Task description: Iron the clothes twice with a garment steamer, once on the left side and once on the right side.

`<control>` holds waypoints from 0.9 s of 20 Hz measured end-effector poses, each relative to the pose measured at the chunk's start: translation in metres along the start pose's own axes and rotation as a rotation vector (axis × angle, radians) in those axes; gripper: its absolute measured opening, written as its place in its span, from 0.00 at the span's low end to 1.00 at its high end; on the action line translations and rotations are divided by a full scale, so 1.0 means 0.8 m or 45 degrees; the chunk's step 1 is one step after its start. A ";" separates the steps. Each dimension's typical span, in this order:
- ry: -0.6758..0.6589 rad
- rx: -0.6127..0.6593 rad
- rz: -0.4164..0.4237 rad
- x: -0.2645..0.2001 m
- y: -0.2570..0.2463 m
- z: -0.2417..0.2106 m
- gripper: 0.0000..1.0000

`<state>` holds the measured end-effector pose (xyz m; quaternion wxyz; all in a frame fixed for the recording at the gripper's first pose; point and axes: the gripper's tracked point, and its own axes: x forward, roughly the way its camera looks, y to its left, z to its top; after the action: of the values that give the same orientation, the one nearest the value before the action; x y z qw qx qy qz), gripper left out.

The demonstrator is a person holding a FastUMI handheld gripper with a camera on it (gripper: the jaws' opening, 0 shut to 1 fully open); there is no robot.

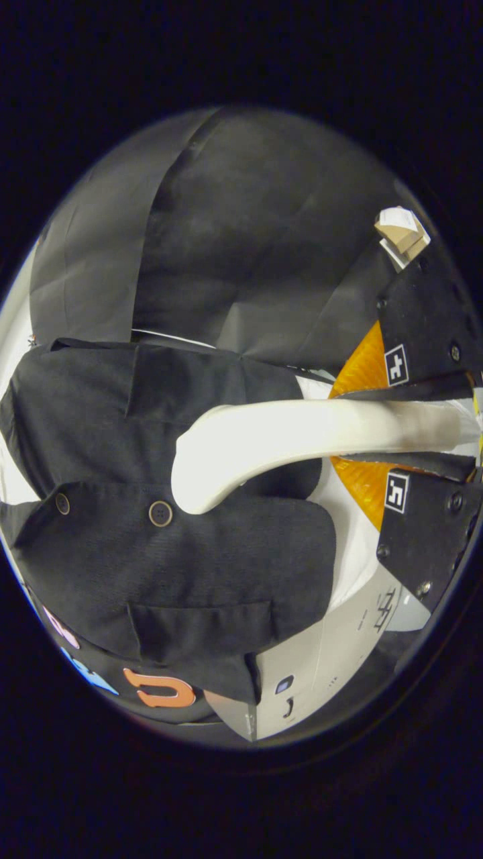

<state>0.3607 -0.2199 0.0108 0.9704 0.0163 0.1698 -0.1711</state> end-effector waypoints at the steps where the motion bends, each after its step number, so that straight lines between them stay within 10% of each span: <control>1: -0.004 0.012 0.002 -0.006 0.000 0.001 0.33; 18: -0.106 0.084 0.161 -0.288 0.082 -0.048 0.33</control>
<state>0.1671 -0.0795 0.0502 0.9844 0.0517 0.1221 -0.1155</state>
